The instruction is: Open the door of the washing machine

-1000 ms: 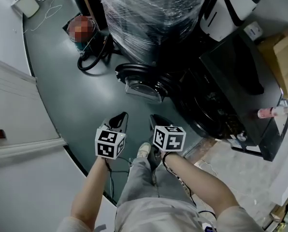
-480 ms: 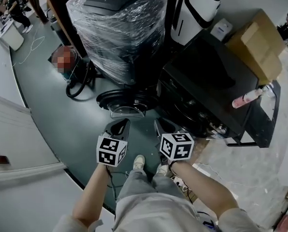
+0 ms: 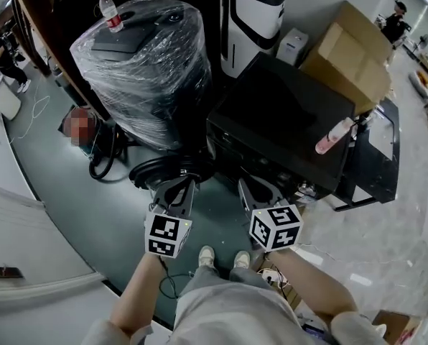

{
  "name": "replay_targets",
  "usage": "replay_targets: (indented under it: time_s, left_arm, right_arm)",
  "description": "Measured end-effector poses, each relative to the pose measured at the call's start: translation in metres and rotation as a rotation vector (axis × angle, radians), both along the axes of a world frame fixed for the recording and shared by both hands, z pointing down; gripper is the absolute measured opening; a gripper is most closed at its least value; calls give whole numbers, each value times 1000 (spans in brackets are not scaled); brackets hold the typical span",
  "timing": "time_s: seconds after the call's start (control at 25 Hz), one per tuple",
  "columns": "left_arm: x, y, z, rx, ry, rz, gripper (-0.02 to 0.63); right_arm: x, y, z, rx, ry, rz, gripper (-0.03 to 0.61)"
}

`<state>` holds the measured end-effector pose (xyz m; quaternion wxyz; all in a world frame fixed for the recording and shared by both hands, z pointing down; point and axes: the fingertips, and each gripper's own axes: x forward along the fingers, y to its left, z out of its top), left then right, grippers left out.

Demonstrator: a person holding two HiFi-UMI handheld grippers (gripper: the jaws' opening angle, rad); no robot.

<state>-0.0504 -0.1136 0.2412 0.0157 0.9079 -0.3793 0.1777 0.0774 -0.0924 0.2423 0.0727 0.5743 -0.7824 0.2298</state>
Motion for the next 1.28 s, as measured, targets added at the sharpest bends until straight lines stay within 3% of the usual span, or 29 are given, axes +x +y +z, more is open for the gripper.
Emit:
replay_targets:
  time_s: [0.36, 0.64, 1.08, 1.28]
  left_arm:
    - [66, 20, -83, 242, 122, 140, 21]
    - [97, 40, -153, 373, 276, 103, 21]
    - [134, 68, -180, 461, 255, 138, 21]
    - [147, 75, -180, 451, 258, 172, 21]
  right_arm:
    - [64, 38, -78, 222, 159, 66, 63]
    - [111, 71, -135, 365, 238, 156, 55]
    - [160, 114, -180, 462, 303, 235, 37]
    - [171, 121, -182, 469, 332, 239, 29]
